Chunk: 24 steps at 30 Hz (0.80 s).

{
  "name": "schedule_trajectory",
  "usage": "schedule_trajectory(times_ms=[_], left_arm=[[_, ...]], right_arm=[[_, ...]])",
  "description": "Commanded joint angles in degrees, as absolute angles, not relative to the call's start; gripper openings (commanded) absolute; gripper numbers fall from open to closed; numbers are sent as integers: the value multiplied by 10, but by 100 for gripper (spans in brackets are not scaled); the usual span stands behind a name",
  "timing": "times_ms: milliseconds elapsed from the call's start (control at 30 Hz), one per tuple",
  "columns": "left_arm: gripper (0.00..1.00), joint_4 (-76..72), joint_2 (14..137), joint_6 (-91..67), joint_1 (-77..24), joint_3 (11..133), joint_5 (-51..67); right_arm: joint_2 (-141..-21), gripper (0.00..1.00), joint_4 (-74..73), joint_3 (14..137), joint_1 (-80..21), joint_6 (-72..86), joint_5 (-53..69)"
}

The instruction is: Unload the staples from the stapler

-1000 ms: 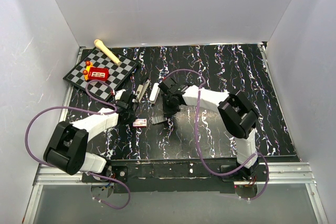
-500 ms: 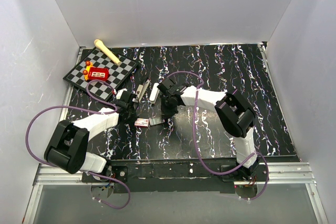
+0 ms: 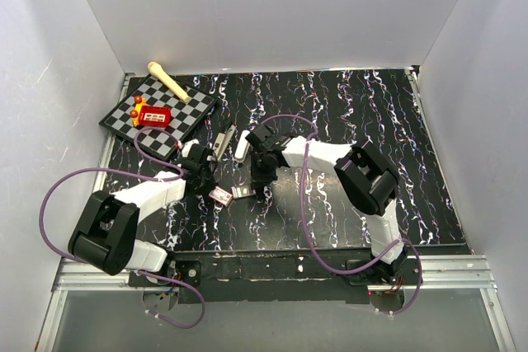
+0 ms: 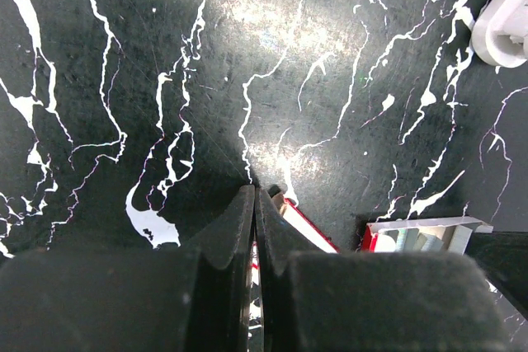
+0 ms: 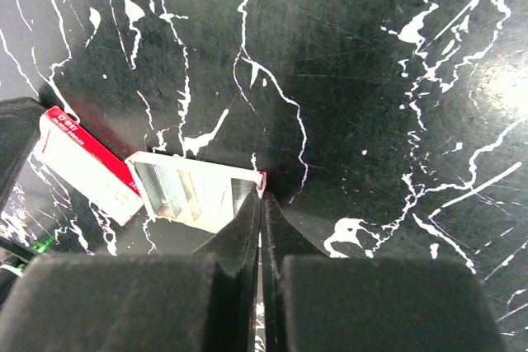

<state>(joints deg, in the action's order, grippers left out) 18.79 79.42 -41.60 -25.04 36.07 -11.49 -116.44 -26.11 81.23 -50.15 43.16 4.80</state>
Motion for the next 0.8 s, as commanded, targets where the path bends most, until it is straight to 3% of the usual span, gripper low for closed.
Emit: schedule_trajectory(times_ms=[0,767], left_arm=[[0,202,790,-425,-250,337,-95],[0,214,730,-430,-251,303,-91]], right_arm=[[-1174,1,-249,826,-507,440,57],[-1055,1,-229,664,-512,445,20]])
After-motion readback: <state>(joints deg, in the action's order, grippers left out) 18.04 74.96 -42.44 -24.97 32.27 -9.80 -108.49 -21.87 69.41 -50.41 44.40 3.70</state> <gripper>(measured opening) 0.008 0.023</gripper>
